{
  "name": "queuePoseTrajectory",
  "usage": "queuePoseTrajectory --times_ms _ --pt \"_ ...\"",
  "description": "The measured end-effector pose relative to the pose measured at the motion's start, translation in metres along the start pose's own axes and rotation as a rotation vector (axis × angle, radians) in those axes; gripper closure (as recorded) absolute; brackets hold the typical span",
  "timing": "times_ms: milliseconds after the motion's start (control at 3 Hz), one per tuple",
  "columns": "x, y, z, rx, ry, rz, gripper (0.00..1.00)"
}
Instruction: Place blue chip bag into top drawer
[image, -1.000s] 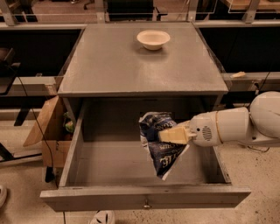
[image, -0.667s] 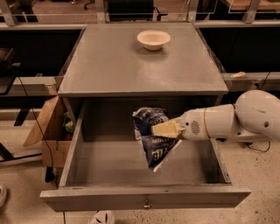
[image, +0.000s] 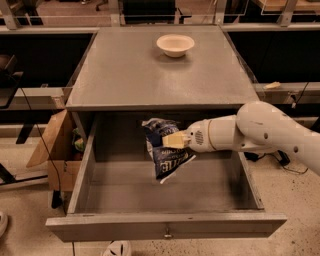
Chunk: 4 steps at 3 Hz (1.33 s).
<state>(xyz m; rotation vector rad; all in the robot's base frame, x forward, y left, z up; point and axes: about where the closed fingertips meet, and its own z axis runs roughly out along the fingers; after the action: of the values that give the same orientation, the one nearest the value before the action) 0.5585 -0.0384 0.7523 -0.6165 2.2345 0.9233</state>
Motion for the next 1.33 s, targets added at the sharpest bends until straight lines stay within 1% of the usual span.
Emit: queuePoseTrajectory --times_ms 333,667,1000,1333 --pt "-0.001 -0.011 0.026 0.07 -0.009 0.06 0.58" --pt "-0.002 -0.01 0.042 0.099 -0.04 0.102 0.34" --pt "0.002 -0.003 0.049 0.083 -0.06 0.112 0.11" --pt "0.006 0.006 0.052 0.023 -0.067 0.098 0.0"
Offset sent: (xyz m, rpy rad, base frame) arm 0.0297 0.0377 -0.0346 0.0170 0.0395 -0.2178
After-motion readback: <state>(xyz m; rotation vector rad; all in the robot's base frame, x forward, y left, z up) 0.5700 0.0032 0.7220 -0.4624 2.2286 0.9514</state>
